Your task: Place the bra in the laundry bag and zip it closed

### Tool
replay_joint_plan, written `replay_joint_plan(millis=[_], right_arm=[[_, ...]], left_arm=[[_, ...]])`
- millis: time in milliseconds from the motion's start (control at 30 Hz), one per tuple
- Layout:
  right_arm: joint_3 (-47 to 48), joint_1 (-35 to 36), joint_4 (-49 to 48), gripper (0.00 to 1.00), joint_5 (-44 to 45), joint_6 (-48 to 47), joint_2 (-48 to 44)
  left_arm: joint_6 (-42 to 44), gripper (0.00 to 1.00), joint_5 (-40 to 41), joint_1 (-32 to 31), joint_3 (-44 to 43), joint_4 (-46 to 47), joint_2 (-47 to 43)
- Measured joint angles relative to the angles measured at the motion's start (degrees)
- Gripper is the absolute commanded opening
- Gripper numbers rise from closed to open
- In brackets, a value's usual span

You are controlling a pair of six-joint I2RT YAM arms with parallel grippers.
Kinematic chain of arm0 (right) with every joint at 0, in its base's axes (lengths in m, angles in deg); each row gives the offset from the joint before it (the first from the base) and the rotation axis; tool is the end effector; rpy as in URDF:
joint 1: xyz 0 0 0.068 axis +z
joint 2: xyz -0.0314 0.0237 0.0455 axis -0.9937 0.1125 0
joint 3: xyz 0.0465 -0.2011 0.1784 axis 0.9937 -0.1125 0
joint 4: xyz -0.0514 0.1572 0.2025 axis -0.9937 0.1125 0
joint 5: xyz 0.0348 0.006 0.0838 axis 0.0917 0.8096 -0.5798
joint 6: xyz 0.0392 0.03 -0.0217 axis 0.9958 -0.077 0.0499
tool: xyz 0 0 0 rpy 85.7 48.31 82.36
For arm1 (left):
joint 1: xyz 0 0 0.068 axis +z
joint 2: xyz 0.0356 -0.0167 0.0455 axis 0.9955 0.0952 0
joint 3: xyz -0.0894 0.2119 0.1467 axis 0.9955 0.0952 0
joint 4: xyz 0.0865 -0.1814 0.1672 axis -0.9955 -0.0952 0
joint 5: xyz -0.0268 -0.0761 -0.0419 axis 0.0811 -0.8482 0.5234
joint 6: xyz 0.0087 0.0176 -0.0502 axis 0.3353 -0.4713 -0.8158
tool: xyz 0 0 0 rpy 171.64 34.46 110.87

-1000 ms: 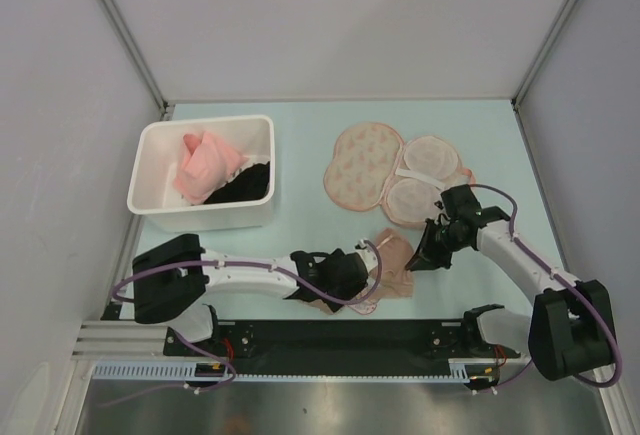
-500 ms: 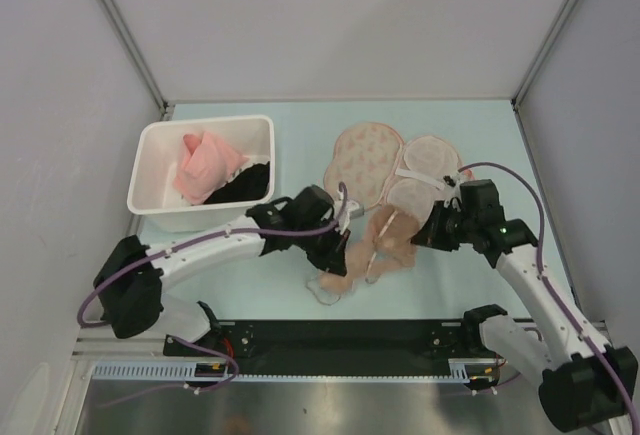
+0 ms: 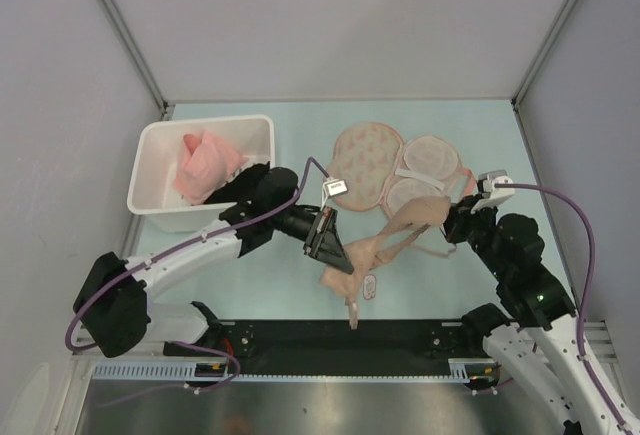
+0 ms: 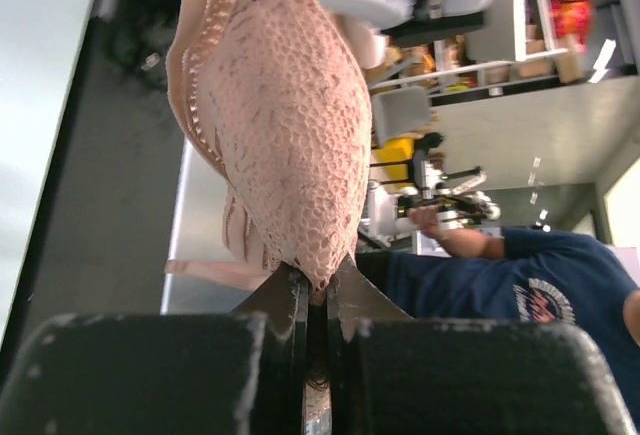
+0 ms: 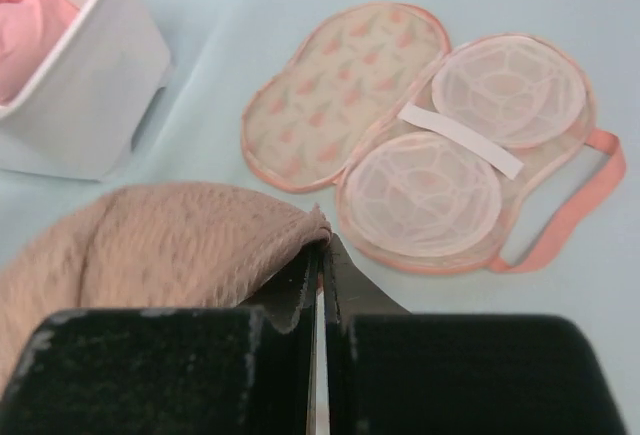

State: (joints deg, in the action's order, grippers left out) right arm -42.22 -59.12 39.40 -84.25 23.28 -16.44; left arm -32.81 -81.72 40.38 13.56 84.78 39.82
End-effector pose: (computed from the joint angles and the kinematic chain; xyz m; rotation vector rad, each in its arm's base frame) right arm 0.1046 0.0458 0.3263 -0.1882 1.7637 0.4070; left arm 0.1724 -0.2123 0.2743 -0.8364 -2.2558 1.9789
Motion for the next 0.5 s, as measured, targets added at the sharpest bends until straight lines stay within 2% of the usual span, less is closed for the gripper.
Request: replay_joint_plan(millis=[133,367,433,500], right_arm=[[-1.97,0.13,0.07,0.0,1.46,-1.44,-1.57],[-5.35,0.15,-2.71,0.05,3.5,1.9,-6.32],[-8.48,0.13,-6.64,0.07,4.04,3.96,-7.78],[-14.14,0.15,-13.44,0.14,4.7,5.88,-9.49]], left_arm=[[-6.93,0.02,-3.28,1.03,1.22,10.01,0.13],[-13.29,0.01,-4.92,1.18,3.19,19.02,5.62],[-13.22,0.0,-4.87,1.18,2.78,18.71,6.86],[-9.86,0.0,-4.68,1.18,0.0,13.9,8.74]])
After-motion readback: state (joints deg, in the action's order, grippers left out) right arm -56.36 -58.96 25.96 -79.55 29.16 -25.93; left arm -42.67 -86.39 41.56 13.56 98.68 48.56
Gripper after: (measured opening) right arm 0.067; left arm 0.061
